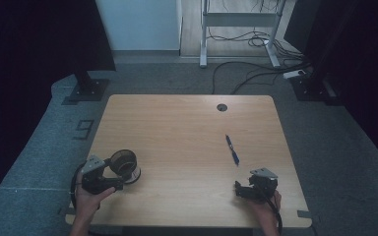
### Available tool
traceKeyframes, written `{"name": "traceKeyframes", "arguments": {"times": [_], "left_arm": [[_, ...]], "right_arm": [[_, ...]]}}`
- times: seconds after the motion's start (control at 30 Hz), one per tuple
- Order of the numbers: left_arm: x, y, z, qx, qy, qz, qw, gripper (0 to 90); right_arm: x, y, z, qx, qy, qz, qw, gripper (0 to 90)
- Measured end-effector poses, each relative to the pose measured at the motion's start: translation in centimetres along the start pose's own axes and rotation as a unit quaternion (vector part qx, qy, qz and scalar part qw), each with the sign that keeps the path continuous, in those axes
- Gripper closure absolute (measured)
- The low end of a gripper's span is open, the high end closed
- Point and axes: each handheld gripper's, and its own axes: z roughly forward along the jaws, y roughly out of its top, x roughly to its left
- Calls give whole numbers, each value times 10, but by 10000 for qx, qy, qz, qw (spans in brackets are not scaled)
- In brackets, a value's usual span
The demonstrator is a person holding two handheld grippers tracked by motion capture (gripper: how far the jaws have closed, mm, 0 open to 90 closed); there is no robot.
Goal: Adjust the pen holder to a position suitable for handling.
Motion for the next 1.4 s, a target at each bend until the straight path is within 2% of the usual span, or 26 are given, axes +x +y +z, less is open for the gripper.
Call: {"name": "traceKeyframes", "arguments": {"times": [0.07,0.4,0.7,0.93,1.13,1.4], "left_arm": [[4,-2,0,33,56,-65,10000,5],[17,-10,6,147,25,-139,9998,0],[19,-14,18,256,13,-143,9996,0],[22,-21,34,312,168,-183,9992,2],[21,-22,44,264,238,-159,9992,2],[24,-25,55,163,179,-134,9996,13]], "right_arm": [[0,0,0,0,0,1,10000,0],[0,0,0,-5,-6,4,10000,2],[0,0,0,-6,-6,3,10000,2],[0,0,0,-5,-7,3,10000,2],[0,0,0,-5,-7,3,10000,2],[0,0,0,-4,-6,3,10000,2]]}}
